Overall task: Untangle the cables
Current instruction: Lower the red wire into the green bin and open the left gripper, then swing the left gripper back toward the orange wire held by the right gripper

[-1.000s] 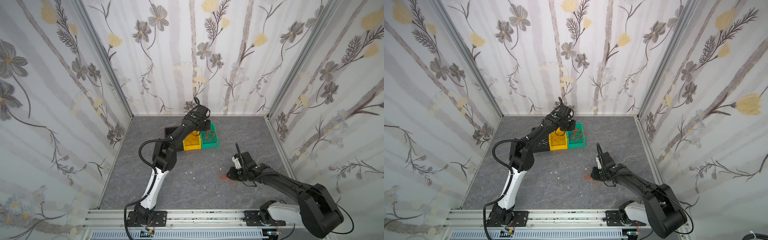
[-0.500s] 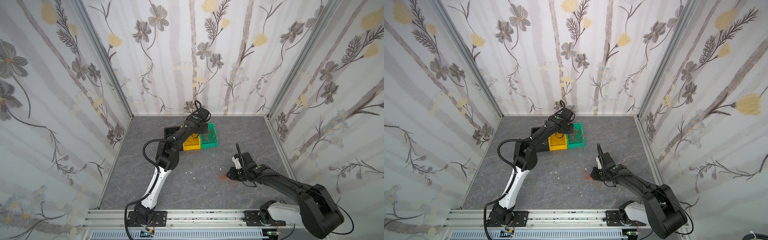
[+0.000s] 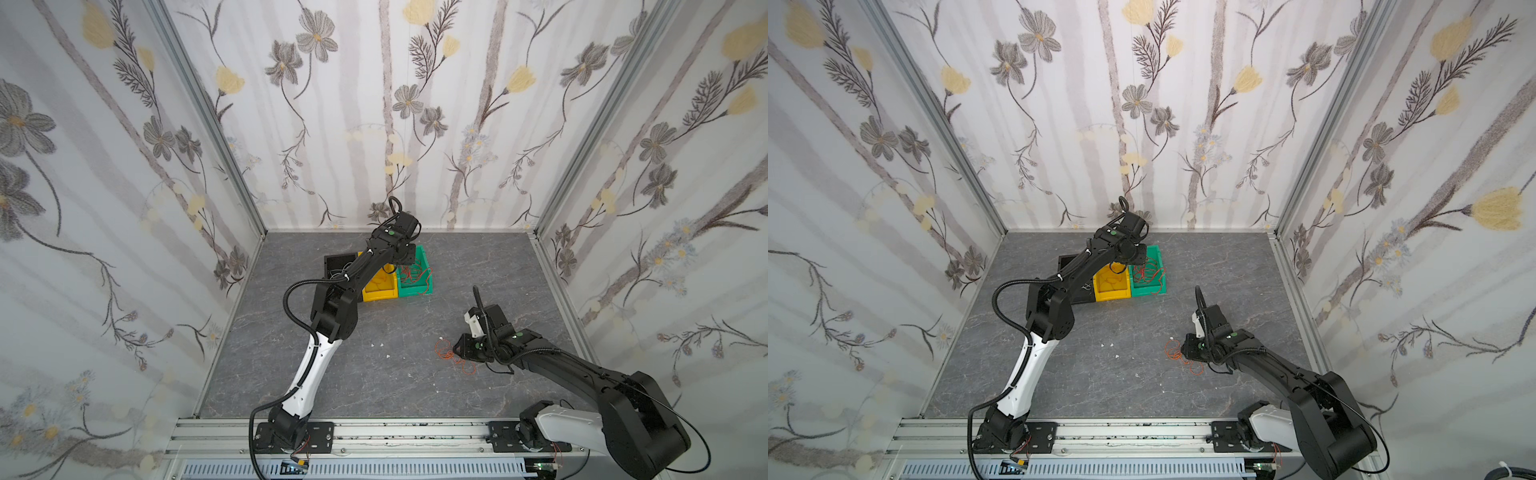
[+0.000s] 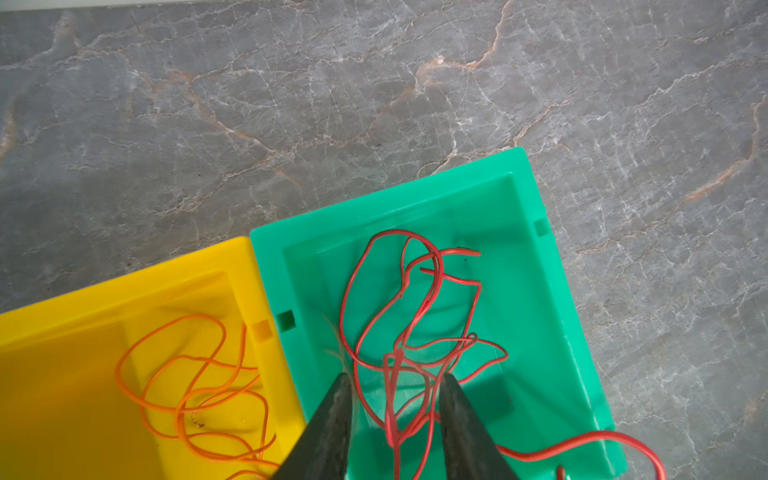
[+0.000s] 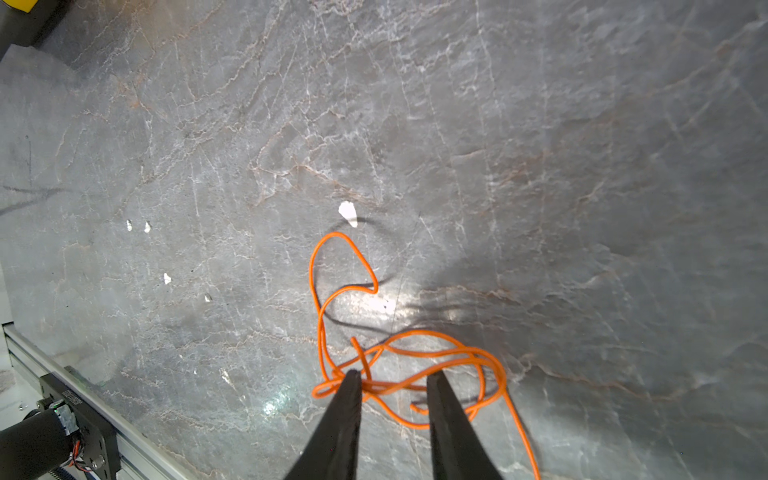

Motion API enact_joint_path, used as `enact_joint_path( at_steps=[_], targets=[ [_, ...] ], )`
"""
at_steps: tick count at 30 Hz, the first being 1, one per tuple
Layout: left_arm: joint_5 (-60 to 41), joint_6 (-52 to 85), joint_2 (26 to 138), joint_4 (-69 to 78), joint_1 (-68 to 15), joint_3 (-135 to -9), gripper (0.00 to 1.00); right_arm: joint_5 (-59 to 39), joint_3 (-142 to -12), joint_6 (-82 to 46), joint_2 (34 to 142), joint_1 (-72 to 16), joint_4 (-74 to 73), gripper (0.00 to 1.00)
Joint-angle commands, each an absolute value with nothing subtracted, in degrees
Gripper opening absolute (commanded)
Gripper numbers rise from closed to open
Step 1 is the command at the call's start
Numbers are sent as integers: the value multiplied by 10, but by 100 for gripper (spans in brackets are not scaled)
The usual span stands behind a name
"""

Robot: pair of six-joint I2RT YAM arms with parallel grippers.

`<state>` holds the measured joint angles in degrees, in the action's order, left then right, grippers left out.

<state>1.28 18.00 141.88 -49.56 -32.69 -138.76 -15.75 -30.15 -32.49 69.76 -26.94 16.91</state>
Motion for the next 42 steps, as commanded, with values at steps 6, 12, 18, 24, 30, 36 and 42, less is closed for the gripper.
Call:
enact_joint_path(
  at_steps=[6,12,18,24,30,36,42],
  targets=[
    [8,163,1359,-507,-333,-1396,54,-163,-304,-325,688,-269,170,30],
    [-49,162,1277,-470,-341,-1299,57,-161,-305,-331,670,-270,178,32],
    [-112,192,1147,-363,-354,-1093,57,-139,-306,-346,646,-271,203,41],
    [-139,241,1036,-256,-372,-894,57,-123,-313,-358,673,-271,207,52],
    [-174,284,967,-161,-386,-743,58,-138,-326,-363,734,-283,164,50],
    [-207,309,924,-89,-388,-629,58,-147,-348,-360,788,-317,133,31],
    [-242,309,891,-53,-388,-554,58,-158,-367,-346,811,-349,120,4]
  ],
)
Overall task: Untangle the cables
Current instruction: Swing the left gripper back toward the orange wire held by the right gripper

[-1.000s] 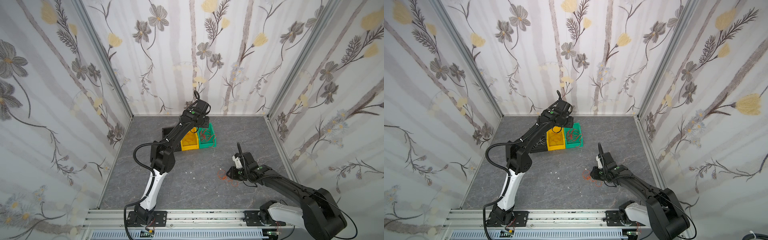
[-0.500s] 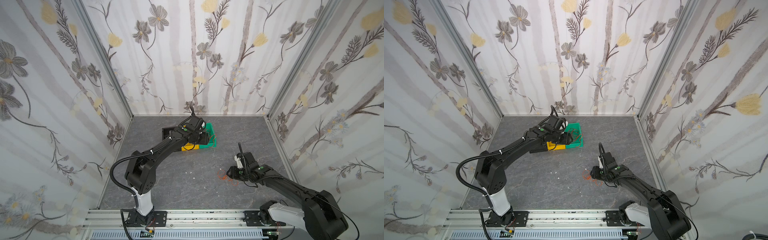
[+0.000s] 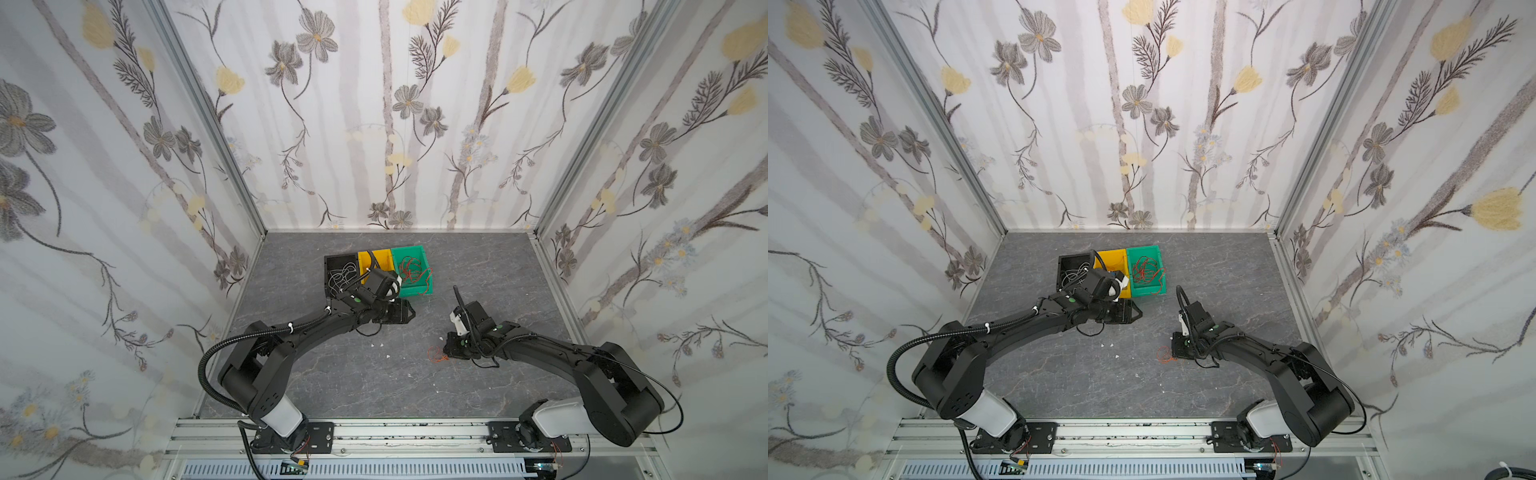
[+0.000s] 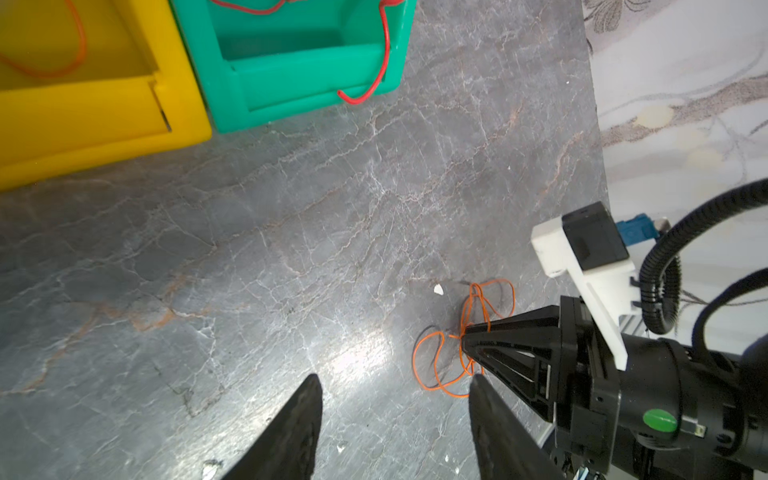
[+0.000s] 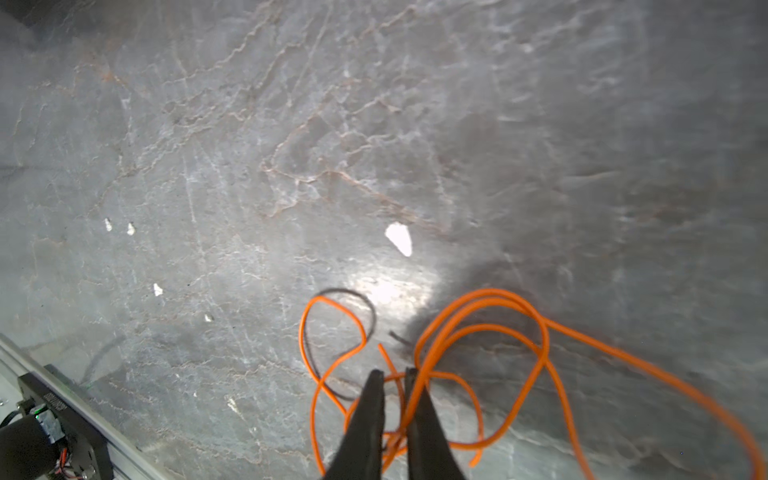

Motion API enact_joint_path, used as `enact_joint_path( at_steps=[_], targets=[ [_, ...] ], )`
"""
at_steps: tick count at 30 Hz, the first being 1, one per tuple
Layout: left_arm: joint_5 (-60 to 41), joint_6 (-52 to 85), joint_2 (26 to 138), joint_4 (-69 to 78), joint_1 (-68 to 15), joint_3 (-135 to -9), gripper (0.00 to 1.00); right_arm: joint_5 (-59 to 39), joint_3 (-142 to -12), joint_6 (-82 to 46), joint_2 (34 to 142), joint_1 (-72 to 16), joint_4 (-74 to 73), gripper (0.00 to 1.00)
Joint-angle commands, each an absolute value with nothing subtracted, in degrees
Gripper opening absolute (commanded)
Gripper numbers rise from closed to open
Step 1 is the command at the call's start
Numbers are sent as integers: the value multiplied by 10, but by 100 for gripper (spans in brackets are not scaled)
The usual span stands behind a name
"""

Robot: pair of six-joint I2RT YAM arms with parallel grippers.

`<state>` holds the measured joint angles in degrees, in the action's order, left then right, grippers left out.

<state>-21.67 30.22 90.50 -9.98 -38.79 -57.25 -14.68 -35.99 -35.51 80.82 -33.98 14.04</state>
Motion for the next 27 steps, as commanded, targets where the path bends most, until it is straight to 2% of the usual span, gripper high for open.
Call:
enact_joint_path(
  at_steps=[1,8,19,27],
  targets=[
    [-245,307,887,-53,-388,-546,58,-161,-367,-344,809,-354,116,2],
    [-302,318,860,-12,-387,-479,58,-191,-368,-327,780,-370,91,0],
    [-392,400,875,202,-391,-361,56,-265,-350,-323,728,-374,39,0],
    [-398,403,888,244,-422,-345,53,-294,-331,-353,693,-373,-14,0]
  ],
)
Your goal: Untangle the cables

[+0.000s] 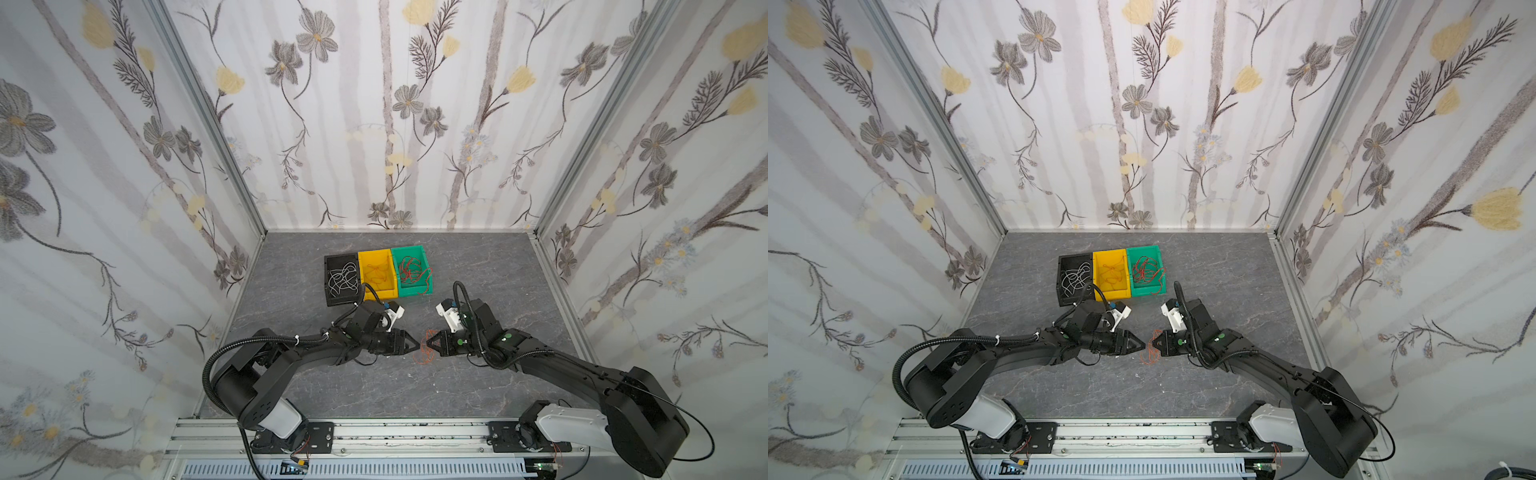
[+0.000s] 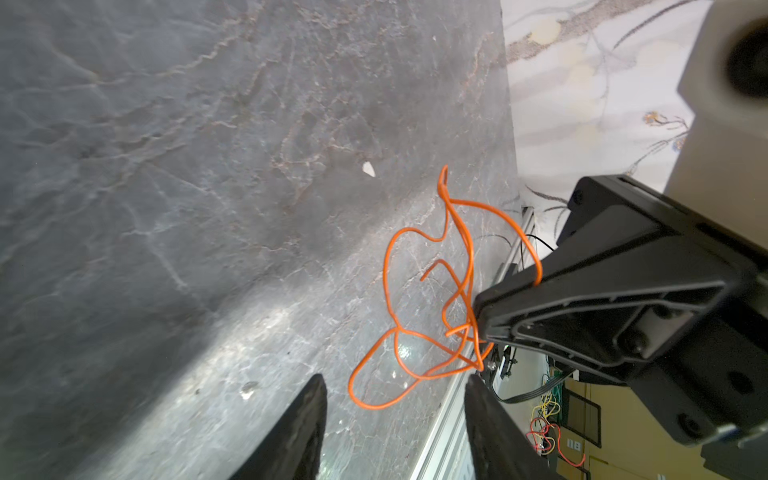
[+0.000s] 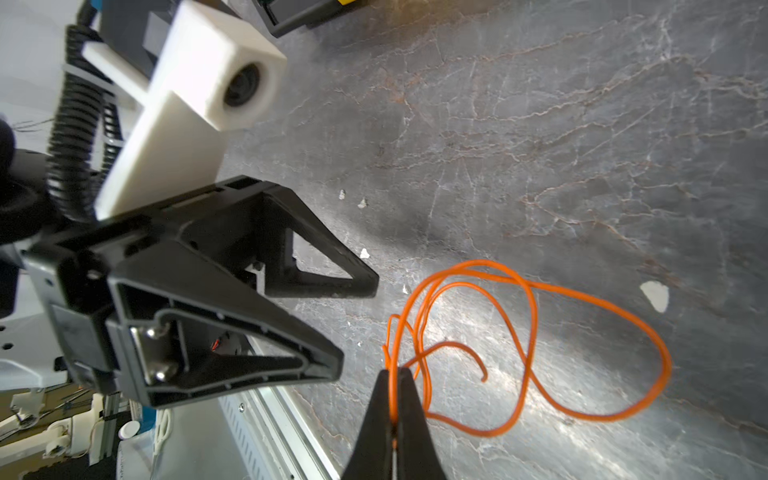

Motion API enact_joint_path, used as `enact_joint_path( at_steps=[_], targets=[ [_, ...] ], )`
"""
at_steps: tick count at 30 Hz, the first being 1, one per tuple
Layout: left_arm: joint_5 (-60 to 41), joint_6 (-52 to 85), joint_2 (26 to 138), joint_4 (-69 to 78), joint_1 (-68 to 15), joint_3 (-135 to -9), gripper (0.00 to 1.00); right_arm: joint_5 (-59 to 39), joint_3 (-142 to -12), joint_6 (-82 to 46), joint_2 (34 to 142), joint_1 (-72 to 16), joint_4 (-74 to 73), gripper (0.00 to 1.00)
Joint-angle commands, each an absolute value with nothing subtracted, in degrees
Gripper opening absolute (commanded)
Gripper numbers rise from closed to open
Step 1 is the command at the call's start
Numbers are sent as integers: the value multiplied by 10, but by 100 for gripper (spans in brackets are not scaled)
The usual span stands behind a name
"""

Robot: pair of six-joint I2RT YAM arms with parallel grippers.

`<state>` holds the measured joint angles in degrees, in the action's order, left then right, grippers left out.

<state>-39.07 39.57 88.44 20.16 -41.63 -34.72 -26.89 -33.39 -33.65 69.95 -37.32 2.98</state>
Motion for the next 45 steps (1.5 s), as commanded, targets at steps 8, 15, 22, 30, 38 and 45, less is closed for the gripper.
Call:
enact_joint_path(
  at_steps=[8,15,22,30,38,45],
  targets=[
    [-368,398,897,221,-428,-337,36,-315,-324,-373,682,-373,-44,0],
    [-353,394,903,214,-427,-337,33,-316,-314,-375,665,-370,-43,0],
    [-342,399,892,207,-425,-336,7,-266,-313,-368,657,-366,4,0],
    [-322,383,860,177,-418,-332,0,-217,-311,-360,694,-370,49,2],
    [-290,361,809,131,-407,-318,0,-109,-321,-364,723,-372,142,10],
    [-284,358,788,127,-398,-302,0,-112,-331,-360,725,-375,152,25]
  ],
)
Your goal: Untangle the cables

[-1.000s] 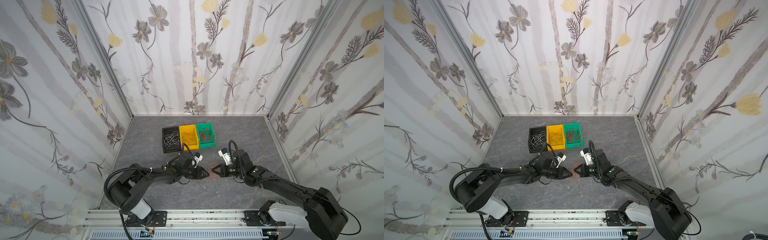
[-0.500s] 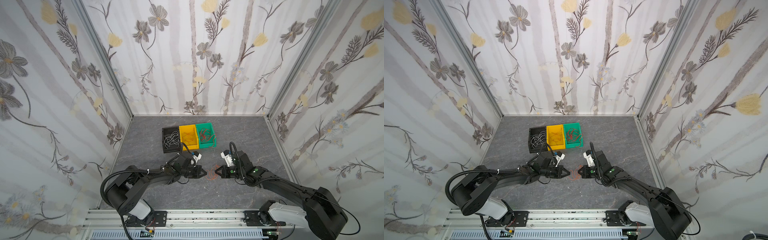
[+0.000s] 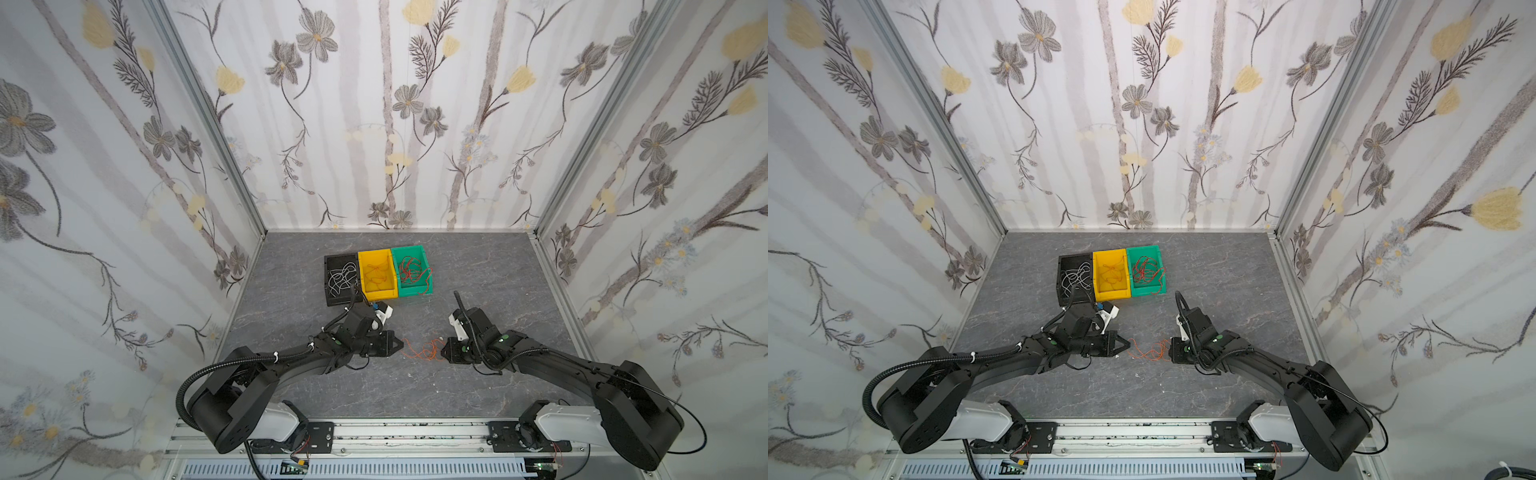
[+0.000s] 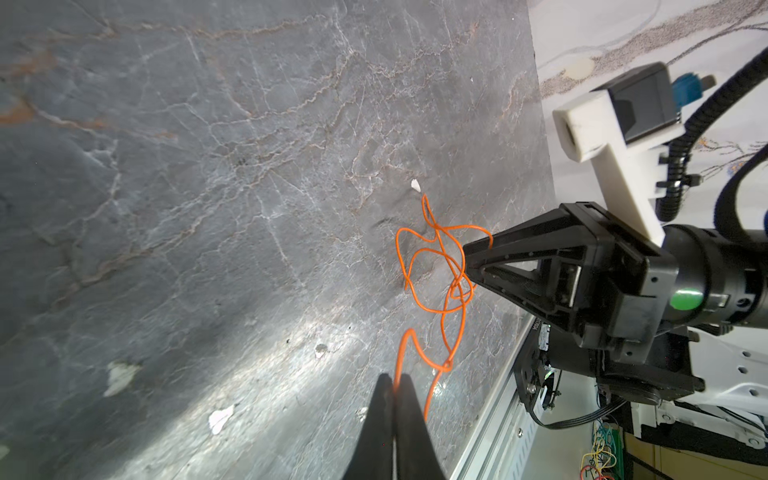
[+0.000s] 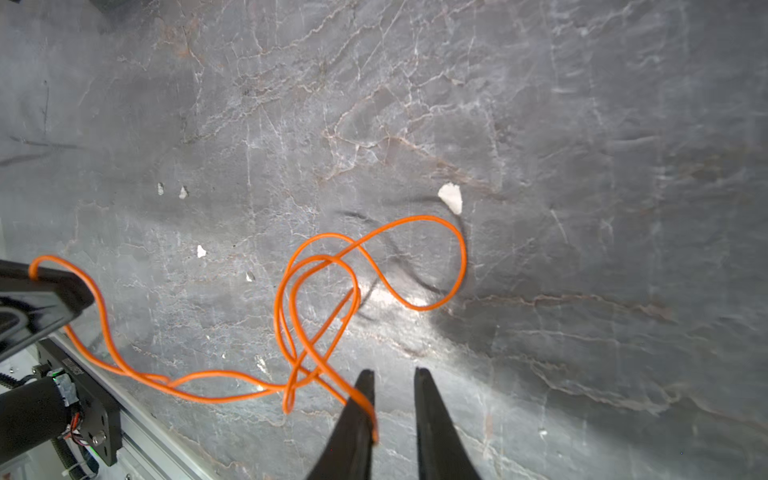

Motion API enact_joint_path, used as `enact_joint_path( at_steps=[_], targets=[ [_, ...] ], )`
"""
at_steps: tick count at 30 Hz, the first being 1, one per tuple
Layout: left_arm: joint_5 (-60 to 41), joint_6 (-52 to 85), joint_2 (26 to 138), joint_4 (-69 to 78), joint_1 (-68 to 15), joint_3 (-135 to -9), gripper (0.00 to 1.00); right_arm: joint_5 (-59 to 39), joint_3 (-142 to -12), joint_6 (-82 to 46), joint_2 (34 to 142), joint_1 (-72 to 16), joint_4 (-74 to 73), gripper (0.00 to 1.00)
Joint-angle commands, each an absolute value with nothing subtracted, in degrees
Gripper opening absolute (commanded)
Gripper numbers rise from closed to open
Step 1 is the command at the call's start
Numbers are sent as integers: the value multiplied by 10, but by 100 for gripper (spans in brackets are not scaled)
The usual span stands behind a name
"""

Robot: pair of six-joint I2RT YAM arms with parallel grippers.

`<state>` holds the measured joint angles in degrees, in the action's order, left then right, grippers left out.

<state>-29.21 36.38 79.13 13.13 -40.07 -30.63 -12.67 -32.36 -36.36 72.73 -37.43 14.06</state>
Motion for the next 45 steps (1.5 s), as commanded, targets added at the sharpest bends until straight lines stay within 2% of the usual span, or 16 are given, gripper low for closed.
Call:
enact_joint_path(
  at_steps=[1,8,9,14,17,21,30,40,45],
  targets=[
    [-285,358,788,127,-398,-303,0,-112,-333,-359,723,-375,151,26],
    [-283,355,784,122,-397,-300,0,-118,-344,-363,716,-375,148,28],
    [-283,354,784,122,-397,-301,0,-118,-344,-363,716,-375,145,26],
    [-278,352,773,115,-393,-295,0,-94,-350,-360,717,-374,154,6],
    [-273,352,761,104,-386,-290,0,-56,-352,-359,707,-372,176,3],
    [-256,358,744,88,-368,-276,0,-13,-354,-359,692,-358,218,1],
    [-210,378,687,45,-320,-248,0,10,-337,-363,654,-313,260,0],
    [-203,383,671,39,-309,-238,0,-98,-343,-316,680,-320,223,0],
    [-200,383,677,22,-306,-241,17,-127,-347,-310,708,-334,204,2]
  ],
)
